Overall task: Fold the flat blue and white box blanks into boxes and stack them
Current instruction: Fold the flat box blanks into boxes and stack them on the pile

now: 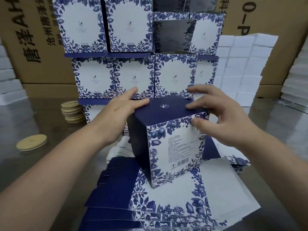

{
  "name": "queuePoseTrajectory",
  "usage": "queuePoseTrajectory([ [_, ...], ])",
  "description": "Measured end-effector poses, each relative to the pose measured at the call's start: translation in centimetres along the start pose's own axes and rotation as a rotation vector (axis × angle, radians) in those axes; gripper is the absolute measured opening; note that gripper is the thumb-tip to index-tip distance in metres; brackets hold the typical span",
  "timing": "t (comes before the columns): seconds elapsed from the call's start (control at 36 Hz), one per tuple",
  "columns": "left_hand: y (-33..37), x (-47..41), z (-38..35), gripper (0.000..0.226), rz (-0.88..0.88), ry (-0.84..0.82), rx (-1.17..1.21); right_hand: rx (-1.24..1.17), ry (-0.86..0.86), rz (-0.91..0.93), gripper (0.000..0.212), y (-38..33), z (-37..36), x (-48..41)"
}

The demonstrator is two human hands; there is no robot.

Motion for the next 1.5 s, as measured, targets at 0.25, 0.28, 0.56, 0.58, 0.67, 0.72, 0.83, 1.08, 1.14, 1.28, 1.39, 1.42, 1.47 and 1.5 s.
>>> queuePoseTrajectory([
  [0.25, 5.9, 2.5, 0.0, 0.024, -0.262, 0.073, 0.112, 0.098, 0.000, 0.010, 0.021, -0.5, -0.8, 0.4],
  [0.28, 6.3, 2.7, -0.5, 0.026, -0.287, 0.019, 0.084, 0.089, 0.013, -0.018, 0.024, -0.3, -0.9, 0.4],
  [0.56, 4.3, 1.8, -1.2, 0.024, -0.347, 0.114, 0.056, 0.345, 0.083, 0.111, 0.037, -2.2, -1.5, 0.0],
  [0.58, 4.0, 1.7, -1.2, 0.023, -0.340, 0.122, 0.085, 0.356, 0.087, 0.120, 0.038, -2.1, -1.6, 0.0],
  [0.67, 3.6, 1.7, -1.6, 0.029, -0.380, 0.174, 0.164, 0.359, 0.134, 0.135, 0.041, -2.1, -1.7, 0.2],
  [0.72, 3.4, 1.9, -1.9, 0.034, -0.412, 0.209, 0.222, 0.363, 0.164, 0.142, 0.042, -2.3, -1.9, 0.4],
  [0.83, 3.2, 2.2, -2.6, 0.030, -0.459, 0.269, 0.218, 0.234, 0.215, 0.094, 0.033, -2.0, -2.2, 0.6],
  [1.08, 3.5, 2.6, -2.9, 0.016, -0.533, 0.340, 0.135, 0.021, 0.292, 0.138, 0.025, -1.2, -3.0, 1.3],
  [1.14, 3.3, 2.3, -2.8, 0.020, -0.503, 0.302, 0.209, 0.006, 0.256, 0.150, 0.028, -1.0, -2.8, 1.2],
  [1.28, 2.0, 1.6, -2.0, 0.030, -0.397, 0.215, 0.380, -0.105, 0.091, 0.107, 0.035, 0.0, -1.4, 1.0],
  [1.39, 1.6, 1.9, -2.0, 0.032, -0.406, 0.279, 0.439, -0.083, 0.098, 0.123, 0.036, 0.1, -1.3, 1.1],
  [1.42, 1.5, 1.9, -2.1, 0.032, -0.404, 0.293, 0.451, -0.067, 0.115, 0.132, 0.036, 0.1, -1.3, 1.1],
  [1.47, 1.5, 1.9, -2.3, 0.032, -0.402, 0.311, 0.460, -0.042, 0.145, 0.153, 0.035, 0.1, -1.5, 1.2],
  [1.5, 1.5, 1.9, -2.4, 0.031, -0.400, 0.316, 0.460, -0.029, 0.156, 0.164, 0.034, 0.1, -1.5, 1.2],
])
Point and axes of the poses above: each hand's wrist, its own x-axis away from the middle knuckle, its own z-axis out of the back of the hand, y = z × x, the point moved 4 cm from there along -x, towards the middle knuckle, and after that the axes turned 11 degrees about x, right-handed, at the moved point
